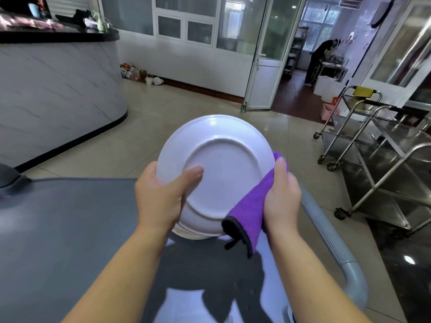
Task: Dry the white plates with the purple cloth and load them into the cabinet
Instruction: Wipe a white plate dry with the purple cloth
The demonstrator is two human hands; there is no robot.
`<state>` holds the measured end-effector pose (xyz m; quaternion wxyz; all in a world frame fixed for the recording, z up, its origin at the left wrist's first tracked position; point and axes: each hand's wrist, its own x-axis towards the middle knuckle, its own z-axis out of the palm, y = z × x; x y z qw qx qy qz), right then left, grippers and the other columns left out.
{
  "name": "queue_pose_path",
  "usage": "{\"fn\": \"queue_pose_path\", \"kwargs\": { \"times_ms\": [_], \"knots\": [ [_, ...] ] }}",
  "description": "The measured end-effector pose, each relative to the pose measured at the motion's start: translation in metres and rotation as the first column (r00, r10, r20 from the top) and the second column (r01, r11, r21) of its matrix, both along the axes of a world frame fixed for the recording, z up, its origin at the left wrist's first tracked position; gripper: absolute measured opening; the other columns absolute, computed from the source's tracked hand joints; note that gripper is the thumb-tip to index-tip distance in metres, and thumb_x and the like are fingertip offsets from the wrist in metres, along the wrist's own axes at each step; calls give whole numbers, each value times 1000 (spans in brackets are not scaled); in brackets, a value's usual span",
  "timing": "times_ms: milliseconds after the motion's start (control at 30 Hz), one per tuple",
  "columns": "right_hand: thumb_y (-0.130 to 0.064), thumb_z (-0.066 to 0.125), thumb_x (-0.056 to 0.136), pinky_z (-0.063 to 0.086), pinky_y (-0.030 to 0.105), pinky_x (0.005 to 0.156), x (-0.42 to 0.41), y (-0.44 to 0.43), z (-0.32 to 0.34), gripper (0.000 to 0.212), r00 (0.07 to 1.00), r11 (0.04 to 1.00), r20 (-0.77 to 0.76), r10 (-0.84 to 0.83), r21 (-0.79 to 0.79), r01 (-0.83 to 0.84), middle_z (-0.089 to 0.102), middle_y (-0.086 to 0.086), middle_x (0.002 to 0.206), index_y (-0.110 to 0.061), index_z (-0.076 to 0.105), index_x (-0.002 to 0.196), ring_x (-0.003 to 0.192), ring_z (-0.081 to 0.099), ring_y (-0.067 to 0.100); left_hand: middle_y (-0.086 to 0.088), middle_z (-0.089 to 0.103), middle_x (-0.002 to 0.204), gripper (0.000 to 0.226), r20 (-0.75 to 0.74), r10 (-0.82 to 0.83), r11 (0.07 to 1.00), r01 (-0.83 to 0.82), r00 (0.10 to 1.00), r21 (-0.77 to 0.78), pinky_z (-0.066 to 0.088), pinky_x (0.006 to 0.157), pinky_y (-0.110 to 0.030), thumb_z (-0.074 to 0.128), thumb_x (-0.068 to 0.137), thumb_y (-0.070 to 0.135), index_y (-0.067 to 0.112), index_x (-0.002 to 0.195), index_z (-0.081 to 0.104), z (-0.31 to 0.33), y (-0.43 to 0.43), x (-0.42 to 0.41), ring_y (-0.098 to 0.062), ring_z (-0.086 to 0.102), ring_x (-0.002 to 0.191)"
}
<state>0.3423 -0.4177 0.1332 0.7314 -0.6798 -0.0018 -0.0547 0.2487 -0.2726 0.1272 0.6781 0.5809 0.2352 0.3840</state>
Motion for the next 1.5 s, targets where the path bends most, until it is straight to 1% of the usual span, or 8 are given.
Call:
{"fn": "queue_pose_path", "kwargs": {
  "times_ms": [133, 267, 400, 567, 700, 1000, 1267, 1500],
  "knots": [
    [-53, 50, 93, 49, 34, 69, -5, 6, -23, 43, 991, 999, -130, 14, 48, -8, 60, -3, 73, -13, 57, 78, 69, 57, 16, -1, 76, 87, 43, -1, -56, 995, 56, 998, -82, 59, 71, -41, 90, 57, 25, 16, 93, 68, -2, -1, 5, -23, 73, 82],
    [-48, 51, 95, 36, 28, 59, 17, -11, 1, 43, 997, 986, 11, 80, -149, -77, 43, 0, 65, -15, 44, 68, 59, 39, 12, -2, 73, 74, 44, -33, -222, 973, 219, 975, -74, 53, 52, -27, 84, 51, 18, 10, 90, 64, 4, 10, 1, -18, 70, 64],
    [-49, 53, 93, 33, 32, 60, 19, -13, 19, 44, 981, 955, 134, 139, -280, -97, 45, -2, 63, -17, 42, 65, 60, 40, 14, 4, 73, 75, 45, -8, -135, 991, 135, 991, -3, 54, 56, -29, 90, 49, 14, 15, 85, 63, 5, 13, 3, -15, 70, 68],
    [-47, 49, 96, 41, 28, 60, 6, -2, 11, 34, 995, 996, 59, -75, -39, 78, 57, -10, 69, -21, 54, 75, 63, 53, 8, 0, 73, 85, 53, 114, -25, 995, 35, 993, -93, 56, 65, -32, 89, 46, 30, 15, 89, 64, 6, -8, 10, -19, 71, 79],
    [-42, 45, 99, 43, 24, 62, -16, 8, -18, 32, 991, 990, -72, -109, 78, 115, 63, -6, 85, -14, 60, 97, 76, 59, 9, -4, 74, 92, 46, 199, -9, 974, 54, 980, -221, 56, 68, -28, 86, 58, 12, 13, 97, 62, 3, -21, 14, -21, 72, 84],
    [-43, 55, 94, 37, 22, 55, 22, -15, 29, 40, 971, 948, 172, 167, -300, -110, 54, -7, 64, -11, 54, 70, 55, 44, 4, -4, 73, 83, 59, 78, -149, 984, 156, 986, -88, 57, 69, -41, 89, 38, 28, 15, 89, 62, 10, 14, 1, -25, 69, 75],
    [-46, 49, 96, 46, 22, 64, -22, 24, -8, 31, 995, 985, -85, -43, 160, 57, 65, -9, 82, -17, 61, 91, 74, 61, 5, 6, 74, 88, 37, 297, 34, 975, 33, 954, -218, 55, 73, -26, 80, 67, 10, 18, 97, 60, 7, -21, 7, -13, 70, 86],
    [-38, 56, 95, 40, 18, 56, 19, -8, 36, 35, 970, 968, 175, 169, -213, -130, 57, -4, 72, -6, 59, 81, 57, 46, 2, -4, 72, 82, 52, 179, -193, 968, 217, 965, -129, 53, 57, -27, 84, 51, 12, 10, 98, 60, 13, 12, 1, -19, 68, 70]
  ]
}}
